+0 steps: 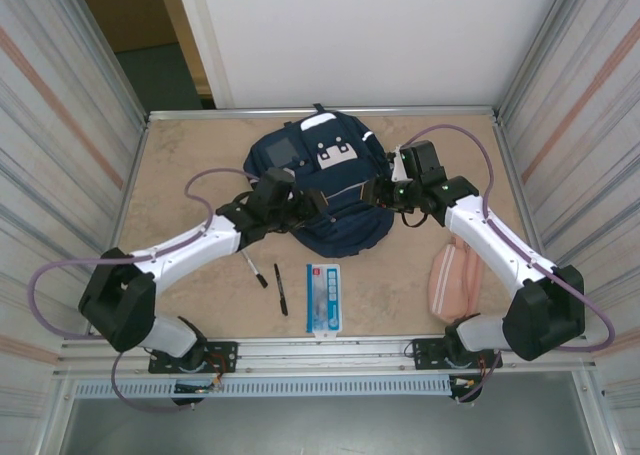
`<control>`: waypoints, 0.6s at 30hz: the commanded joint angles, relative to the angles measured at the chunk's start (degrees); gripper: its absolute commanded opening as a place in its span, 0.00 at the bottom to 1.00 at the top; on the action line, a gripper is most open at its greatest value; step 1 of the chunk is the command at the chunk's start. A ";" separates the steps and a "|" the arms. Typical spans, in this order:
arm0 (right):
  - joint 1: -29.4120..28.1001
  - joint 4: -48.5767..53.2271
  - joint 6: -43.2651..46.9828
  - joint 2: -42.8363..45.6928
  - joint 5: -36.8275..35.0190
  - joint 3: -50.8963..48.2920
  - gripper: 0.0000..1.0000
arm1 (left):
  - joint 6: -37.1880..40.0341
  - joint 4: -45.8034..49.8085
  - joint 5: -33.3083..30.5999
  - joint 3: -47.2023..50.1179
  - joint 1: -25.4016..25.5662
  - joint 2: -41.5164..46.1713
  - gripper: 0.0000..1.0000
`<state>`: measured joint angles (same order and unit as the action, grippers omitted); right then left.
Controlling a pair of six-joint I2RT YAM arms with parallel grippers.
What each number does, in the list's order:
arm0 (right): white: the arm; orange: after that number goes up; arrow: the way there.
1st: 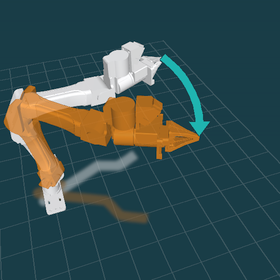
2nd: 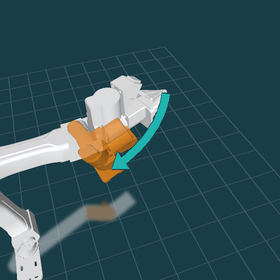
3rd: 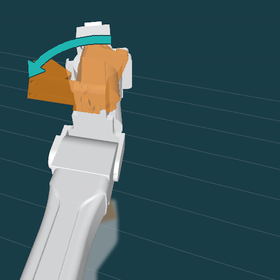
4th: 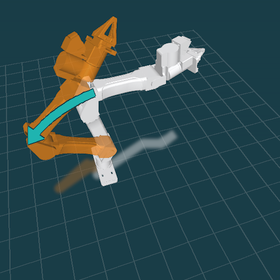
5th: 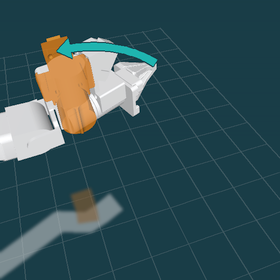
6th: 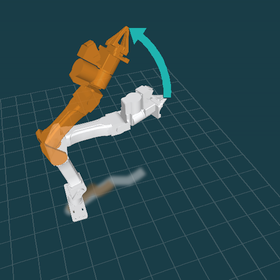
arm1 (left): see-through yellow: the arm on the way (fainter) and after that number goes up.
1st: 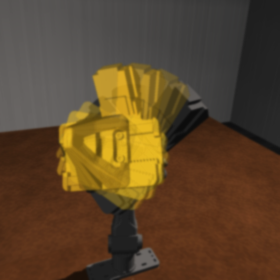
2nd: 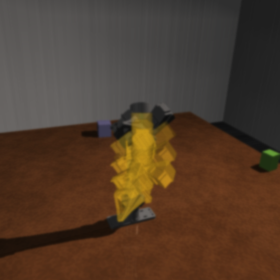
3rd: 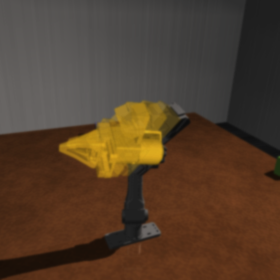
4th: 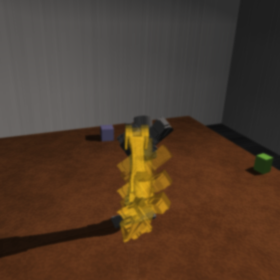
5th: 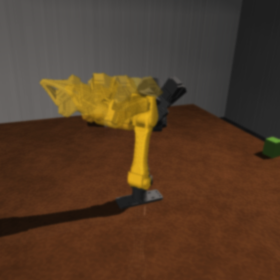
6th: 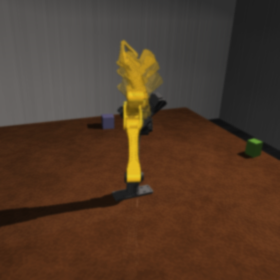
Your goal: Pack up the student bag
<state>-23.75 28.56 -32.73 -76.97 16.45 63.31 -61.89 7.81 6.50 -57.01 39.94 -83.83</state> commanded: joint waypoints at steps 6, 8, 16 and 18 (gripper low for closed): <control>-0.01 -0.09 1.83 1.57 -0.68 0.90 0.40 | -6.51 25.40 -6.48 -14.83 3.66 -6.48 0.53; 0.06 -0.08 1.99 1.18 -0.34 1.08 0.41 | -7.53 31.43 -10.12 -18.59 4.68 -8.20 0.53; -0.07 -2.30 1.39 0.85 0.12 0.58 0.41 | -16.55 44.11 -11.31 -30.73 6.26 -17.14 0.50; -0.16 -1.44 1.49 0.56 0.46 1.68 0.41 | -17.77 44.39 -12.08 -32.68 6.84 -19.03 0.50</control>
<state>-23.75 27.35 -32.32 -76.82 16.34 63.31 -75.33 46.30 -3.16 -86.91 46.22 -100.42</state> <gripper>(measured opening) 0.410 0.504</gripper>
